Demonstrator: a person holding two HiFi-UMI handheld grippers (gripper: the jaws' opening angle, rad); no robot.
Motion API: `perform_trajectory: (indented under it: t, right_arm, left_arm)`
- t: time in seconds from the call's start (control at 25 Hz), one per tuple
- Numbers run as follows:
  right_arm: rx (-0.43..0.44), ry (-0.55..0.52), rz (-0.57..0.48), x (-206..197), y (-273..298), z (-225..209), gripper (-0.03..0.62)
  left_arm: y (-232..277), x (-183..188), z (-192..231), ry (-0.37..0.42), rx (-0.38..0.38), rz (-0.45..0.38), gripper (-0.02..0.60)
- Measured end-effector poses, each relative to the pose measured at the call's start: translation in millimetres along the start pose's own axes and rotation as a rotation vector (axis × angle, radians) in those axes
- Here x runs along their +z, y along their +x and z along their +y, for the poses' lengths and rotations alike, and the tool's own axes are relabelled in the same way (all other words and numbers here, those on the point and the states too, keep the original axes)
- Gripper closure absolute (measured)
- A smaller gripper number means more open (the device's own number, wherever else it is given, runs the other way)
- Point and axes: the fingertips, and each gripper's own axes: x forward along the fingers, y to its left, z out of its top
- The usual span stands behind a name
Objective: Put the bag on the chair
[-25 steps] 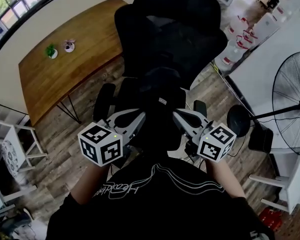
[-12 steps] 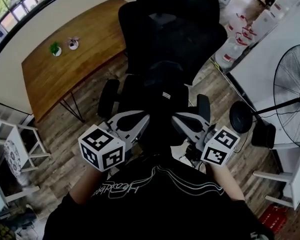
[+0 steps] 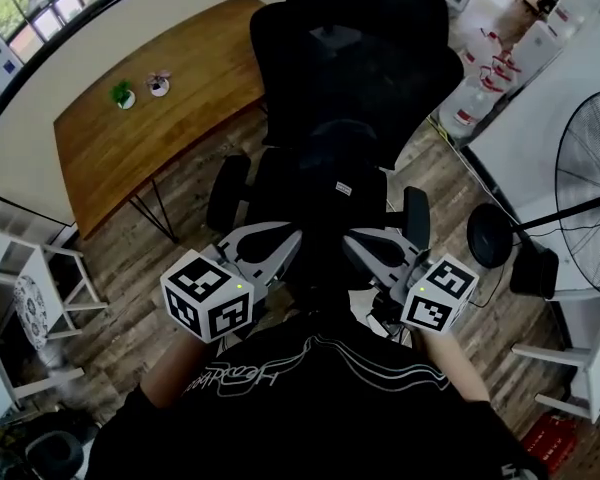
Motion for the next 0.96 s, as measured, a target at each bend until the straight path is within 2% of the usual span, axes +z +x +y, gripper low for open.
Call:
perform_trajectory:
  t: [0.6,0.96]
  right_arm:
    - [0.005,-0.001,-0.004,6.0,-1.6,-10.7,0.600]
    - [0.004,0.003,-0.004,12.8,-3.2,-20.9,0.600]
  left_arm:
    - [12.2,-2.6,6.2,-0.006,0.025,0.008,0.540]
    - [21.6,2.7,9.5,-0.037,0.014,0.004,0.540]
